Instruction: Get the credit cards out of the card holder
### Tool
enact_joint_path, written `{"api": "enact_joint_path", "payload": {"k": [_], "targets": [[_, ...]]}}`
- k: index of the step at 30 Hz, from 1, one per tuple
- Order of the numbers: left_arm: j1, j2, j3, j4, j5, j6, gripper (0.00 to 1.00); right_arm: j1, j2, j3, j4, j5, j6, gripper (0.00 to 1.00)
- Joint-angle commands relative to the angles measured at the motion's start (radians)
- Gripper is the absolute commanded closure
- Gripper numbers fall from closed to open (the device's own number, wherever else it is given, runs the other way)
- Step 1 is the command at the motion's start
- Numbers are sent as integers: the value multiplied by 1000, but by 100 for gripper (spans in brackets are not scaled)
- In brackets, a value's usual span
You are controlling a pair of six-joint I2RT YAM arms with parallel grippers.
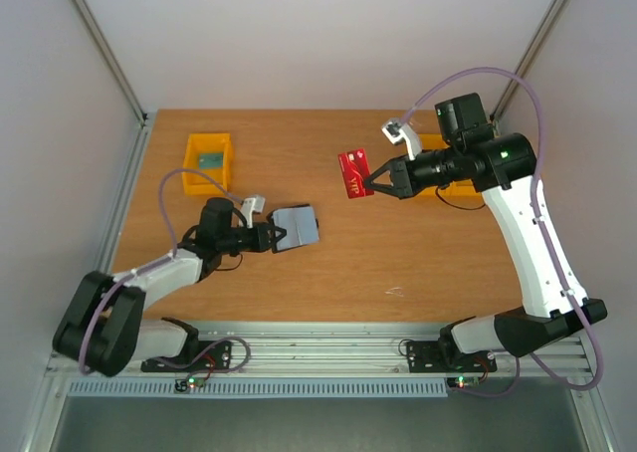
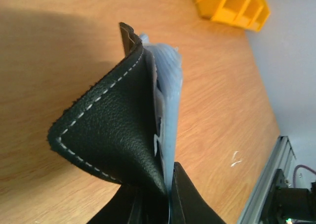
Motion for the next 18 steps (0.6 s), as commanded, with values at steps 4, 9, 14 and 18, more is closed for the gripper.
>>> {"api": "enact_joint_path", "payload": {"k": [4, 9, 14, 18], "targets": [[-5, 226, 96, -31, -34, 44, 100, 7, -33, -78, -50, 10, -32, 99], [-5, 291, 141, -157, -254, 18, 73, 8, -38, -80, -62, 11, -38, 99], [12, 228, 89, -213, -525, -31, 39, 8, -38, -58, -87, 13, -40, 99], [19, 114, 61, -262, -573, -23, 26, 8, -33, -28, -129, 27, -67, 99]]}}
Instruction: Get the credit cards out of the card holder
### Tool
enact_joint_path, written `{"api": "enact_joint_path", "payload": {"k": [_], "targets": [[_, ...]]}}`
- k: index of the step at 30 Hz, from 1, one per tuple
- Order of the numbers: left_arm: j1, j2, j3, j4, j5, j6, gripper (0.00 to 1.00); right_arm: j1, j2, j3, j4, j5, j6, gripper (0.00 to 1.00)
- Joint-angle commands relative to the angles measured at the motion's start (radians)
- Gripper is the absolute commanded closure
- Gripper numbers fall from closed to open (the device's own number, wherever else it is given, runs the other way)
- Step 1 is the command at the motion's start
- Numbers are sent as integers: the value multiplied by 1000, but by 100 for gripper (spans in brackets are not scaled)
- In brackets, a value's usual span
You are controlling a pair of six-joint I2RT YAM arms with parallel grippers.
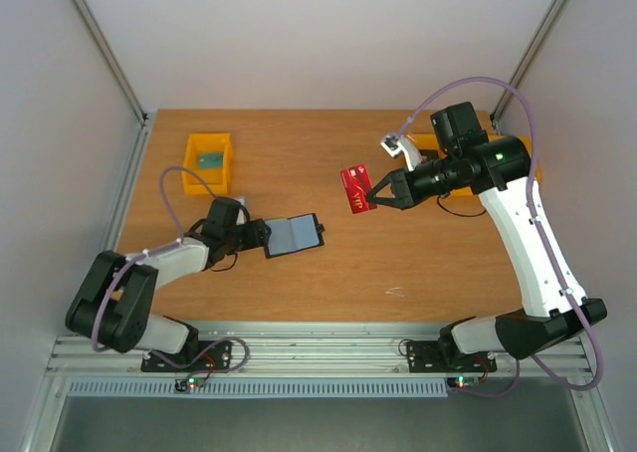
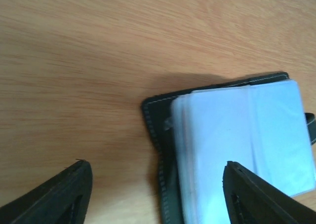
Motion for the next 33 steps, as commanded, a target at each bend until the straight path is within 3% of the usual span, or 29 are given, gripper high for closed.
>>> {"api": "enact_joint_path", "payload": {"k": [1, 3, 7, 9, 12, 14, 16, 21, 25, 29, 33], "targets": [[14, -132, -38, -86, -165, -9, 24, 4, -14, 57, -60, 18, -39, 99], [27, -202, -47, -118, -182, -6, 19, 7, -8, 77, -69, 20, -40, 99], [46, -372, -24, -199, -173, 69, 1, 32, 12, 122, -86, 49, -44, 99], [47, -475, -11, -213, -147, 120, 1, 63, 32, 152, -99, 74, -54, 99], [46, -637, -6, -88, 31, 235, 1, 142, 73, 194, -111, 115, -75, 99], [47, -722, -10, 45, 253, 374, 2, 195, 103, 224, -117, 164, -88, 99], [46, -757, 37, 21, 446, 540, 4, 244, 137, 261, -132, 213, -104, 99], [41, -729, 246, -396, 979, 843, 7, 404, 218, 368, -189, 355, -185, 99], [9, -665, 334, -556, 1035, 916, 15, 534, 227, 373, -188, 477, -277, 99], [-20, -640, 349, -487, 1011, 826, 28, 648, 246, 377, -178, 524, -365, 99], [-47, -632, 342, -482, 994, 812, 46, 674, 286, 397, -178, 545, -395, 99]]}}
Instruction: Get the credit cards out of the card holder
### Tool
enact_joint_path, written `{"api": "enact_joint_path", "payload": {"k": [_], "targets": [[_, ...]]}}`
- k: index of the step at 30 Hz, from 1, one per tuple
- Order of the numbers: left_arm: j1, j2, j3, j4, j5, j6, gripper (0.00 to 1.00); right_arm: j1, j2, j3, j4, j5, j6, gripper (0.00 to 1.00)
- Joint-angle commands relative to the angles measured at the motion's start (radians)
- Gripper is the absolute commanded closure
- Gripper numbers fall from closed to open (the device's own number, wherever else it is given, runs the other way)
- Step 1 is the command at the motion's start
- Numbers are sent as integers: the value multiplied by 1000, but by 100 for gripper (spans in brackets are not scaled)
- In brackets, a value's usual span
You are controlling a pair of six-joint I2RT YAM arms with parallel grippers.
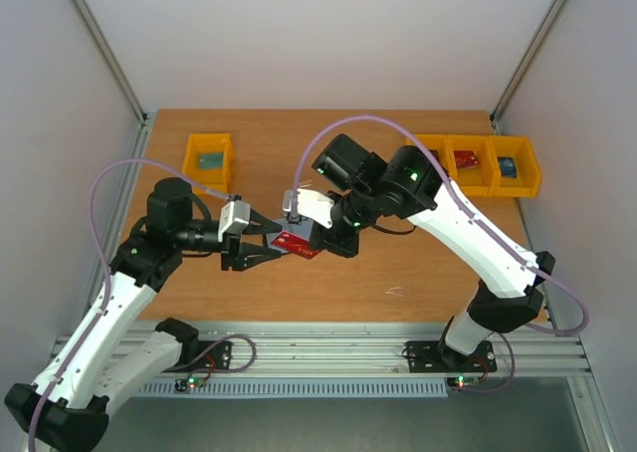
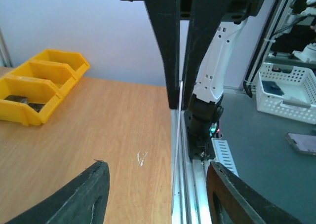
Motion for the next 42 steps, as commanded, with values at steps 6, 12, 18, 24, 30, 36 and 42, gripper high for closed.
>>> {"api": "enact_joint_path", "payload": {"k": [6, 12, 18, 24, 30, 36, 42], "targets": [[-30, -5, 3, 31, 23, -43, 99, 27, 83, 86, -7, 65, -122, 99], [-30, -43, -84, 351, -172, -333, 100, 21, 14, 39, 158, 248, -94, 70], [17, 5, -37, 583, -588, -929, 100, 24, -257, -374, 755, 550, -339, 45], [74, 91, 97, 388, -832, -1460, 100, 67, -375, -732, 1468, 588, -916, 47], [76, 106, 170, 308, -860, -1607, 100, 68, -278, -822, 1793, 536, -1269, 48], [76, 113, 172, 337, -845, -1658, 100, 68, -153, -809, 1983, 557, -1424, 46], [71, 104, 162, 348, -844, -1671, 100, 68, -69, -760, 2079, 603, -1482, 50]]}}
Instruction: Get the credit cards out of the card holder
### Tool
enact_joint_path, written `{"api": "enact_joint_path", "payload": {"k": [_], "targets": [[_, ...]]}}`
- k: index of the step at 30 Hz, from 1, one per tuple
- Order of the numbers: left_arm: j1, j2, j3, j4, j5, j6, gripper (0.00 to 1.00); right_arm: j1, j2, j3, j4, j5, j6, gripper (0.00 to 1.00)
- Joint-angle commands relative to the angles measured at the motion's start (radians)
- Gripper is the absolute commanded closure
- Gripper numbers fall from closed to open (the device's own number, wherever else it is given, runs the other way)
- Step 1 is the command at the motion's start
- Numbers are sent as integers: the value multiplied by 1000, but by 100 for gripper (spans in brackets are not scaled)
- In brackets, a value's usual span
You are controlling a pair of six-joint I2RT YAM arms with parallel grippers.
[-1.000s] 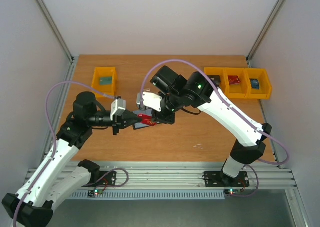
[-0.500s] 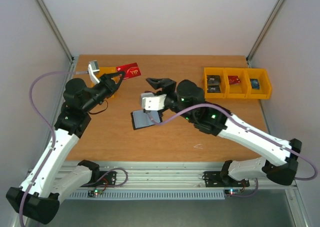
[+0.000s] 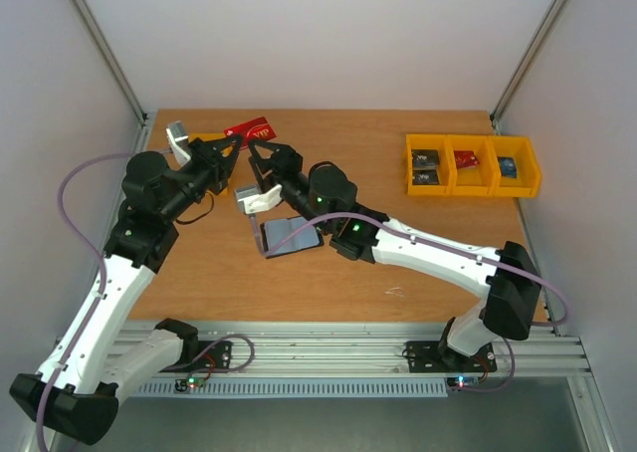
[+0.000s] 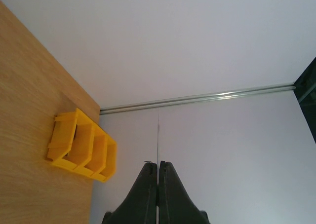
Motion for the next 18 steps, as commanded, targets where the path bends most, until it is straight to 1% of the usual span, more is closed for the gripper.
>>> {"api": "enact_joint_path", "payload": {"k": [1, 4, 8, 11, 15, 16, 18], "targets": [[-2, -6, 10, 34, -4, -39, 100, 7, 29, 65, 133, 49, -255, 54], [-4, -5, 9, 53, 1, -38, 100, 7, 26, 62, 95, 46, -254, 64], [-5, -5, 4, 18, -1, -53, 100, 5, 23, 83, 60, 67, -235, 76], [-10, -4, 8, 35, 4, -50, 100, 3, 24, 93, 23, 82, -233, 81], [-19, 3, 16, 37, 7, -39, 100, -5, 33, 96, -2, 91, -230, 83], [-19, 3, 15, 37, 6, -40, 100, -6, 36, 98, -4, 94, -229, 85], [-21, 3, 13, 34, 6, -40, 100, -11, 43, 107, -14, 101, -225, 92]]}}
